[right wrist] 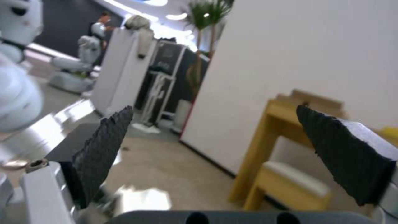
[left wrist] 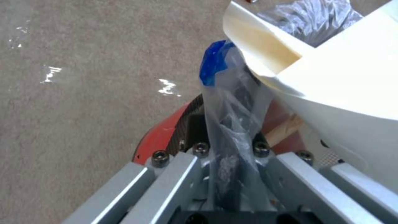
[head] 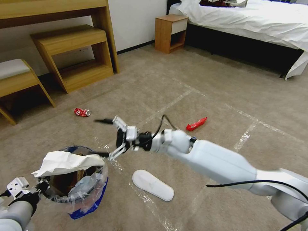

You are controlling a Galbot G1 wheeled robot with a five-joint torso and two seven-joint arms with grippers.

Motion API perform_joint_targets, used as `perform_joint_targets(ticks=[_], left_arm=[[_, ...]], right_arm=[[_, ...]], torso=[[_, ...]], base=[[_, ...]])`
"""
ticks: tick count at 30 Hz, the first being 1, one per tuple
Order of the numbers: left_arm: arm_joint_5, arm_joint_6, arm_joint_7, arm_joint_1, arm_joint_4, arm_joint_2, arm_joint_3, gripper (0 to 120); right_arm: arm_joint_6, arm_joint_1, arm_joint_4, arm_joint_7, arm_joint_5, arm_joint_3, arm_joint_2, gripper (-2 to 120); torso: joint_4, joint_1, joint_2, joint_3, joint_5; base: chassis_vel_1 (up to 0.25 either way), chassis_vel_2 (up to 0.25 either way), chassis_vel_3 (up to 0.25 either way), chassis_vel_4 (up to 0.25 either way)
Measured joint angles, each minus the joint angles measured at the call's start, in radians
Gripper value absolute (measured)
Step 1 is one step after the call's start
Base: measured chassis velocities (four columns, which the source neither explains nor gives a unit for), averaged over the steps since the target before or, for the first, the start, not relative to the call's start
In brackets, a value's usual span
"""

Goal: Pick up the trash bin and place the garbage on the floor into it.

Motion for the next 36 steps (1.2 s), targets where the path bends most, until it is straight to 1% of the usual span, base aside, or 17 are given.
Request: perform_joint_targets(ticks=[3,5,6,9,13,15,17,18,20,21,24,25,28,29,32,36], left_arm=[[-0.001,0.0,-0.001,0.0,0.0,-0.001,-0.001,0],[-0.004,-0.001,-0.002,0.001,0.0,-0.006,-0.002,0],[-0.004,-0.001,-0.002,0.001,0.0,-0.006,-0.002,0],[-0.004,-0.001,-0.003,0.006,-0.007,-0.014,-0.002,0],[-0.005,-0.002,-0.003,0.009,-0.011,-0.018,-0.003,0],[-0.006,-0.003,-0.003,0.012,-0.015,-0.023,-0.003,0],[-0.005,-0.003,-0.003,0.018,-0.02,-0.029,-0.003,0],[-0.005,-0.003,-0.003,0.018,-0.02,-0.029,-0.003,0],[-0.006,-0.004,-0.003,0.022,-0.026,-0.031,-0.006,0],[-0.006,-0.004,-0.003,0.022,-0.026,-0.031,-0.006,0],[-0.008,-0.004,-0.002,0.03,-0.035,-0.032,-0.008,0],[-0.008,-0.004,-0.002,0.03,-0.035,-0.032,-0.008,0],[-0.006,-0.004,0.0,0.032,-0.037,-0.035,-0.006,0],[-0.006,-0.004,0.0,0.032,-0.037,-0.035,-0.006,0],[-0.003,-0.004,0.002,0.029,-0.038,-0.04,0.001,0],[-0.003,-0.004,0.003,0.028,-0.04,-0.04,0.001,0]], right_arm=[[-0.005,0.0,0.018,0.0,0.017,0.035,-0.021,100],[-0.011,-0.011,0.03,0.003,0.036,0.102,-0.049,100],[-0.011,-0.011,0.03,0.003,0.036,0.102,-0.049,100],[-0.011,-0.04,0.002,0.034,0.043,0.172,-0.075,100],[-0.008,-0.061,-0.031,0.053,0.037,0.195,-0.083,100],[-0.004,-0.079,-0.068,0.06,0.027,0.206,-0.085,100],[0.008,-0.108,-0.156,0.047,0.003,0.206,-0.082,100],[0.008,-0.108,-0.156,0.047,0.003,0.206,-0.082,100],[0.016,-0.13,-0.226,0.01,-0.026,0.196,-0.077,100],[0.016,-0.13,-0.226,0.01,-0.026,0.196,-0.077,100],[0.019,-0.163,-0.352,-0.051,-0.082,0.175,-0.054,100],[0.019,-0.163,-0.352,-0.051,-0.082,0.175,-0.054,100],[0.001,-0.185,-0.474,-0.085,-0.139,0.147,-0.031,100],[0.001,-0.185,-0.474,-0.085,-0.139,0.147,-0.031,100],[-0.018,-0.215,-0.542,-0.108,-0.187,0.123,-0.01,100],[-0.028,-0.242,-0.589,-0.115,-0.233,0.113,0.014,100]], torso=[[-0.0001,0.0,0.0,0.0,0.0],[-0.0002,0.0,0.0,0.0,0.0],[-0.0002,0.0,0.0,0.0,0.0],[-0.0002,0.0,0.0,0.0,0.0],[-0.0001,0.0,0.0,0.0,0.0],[-0.0002,0.0,0.0,0.0,0.0],[-0.0001,0.0,0.0,0.0,0.0],[-0.0001,0.0,0.0,0.0,0.0],[-0.0001,0.0,0.0,0.0,0.0],[-0.0001,0.0,0.0,0.0,0.0],[0.0,0.0,0.0,0.0,0.0],[0.0,0.0,0.0,0.0,0.0],[0.0,0.0,0.0,0.0,-0.0001],[0.0,0.0,0.0,0.0,-0.0001],[-0.0003,0.0,0.0,0.0,-0.0002],[-0.0002,0.0,0.0,0.0,-0.0002]], base=[[0.0,0.0,0.0,0.0],[0.0,0.0,0.0,0.0],[0.0,0.0,0.0,0.0],[0.0,0.0,0.0,0.0],[0.0,0.0,0.0,0.0],[0.0,0.0,0.0,0.0],[0.0,0.0,0.0,0.0],[0.0,0.0,0.0,0.0],[0.0,0.0,0.0,0.0],[0.0,0.0,0.0,0.0],[0.0,0.0,0.0,0.0],[0.0,0.0,0.0,0.0],[0.0,0.0,0.0,0.0],[0.0,0.0,0.0,0.0],[0.0,0.0,0.0,0.0],[0.0,0.0,0.0,0.0]])
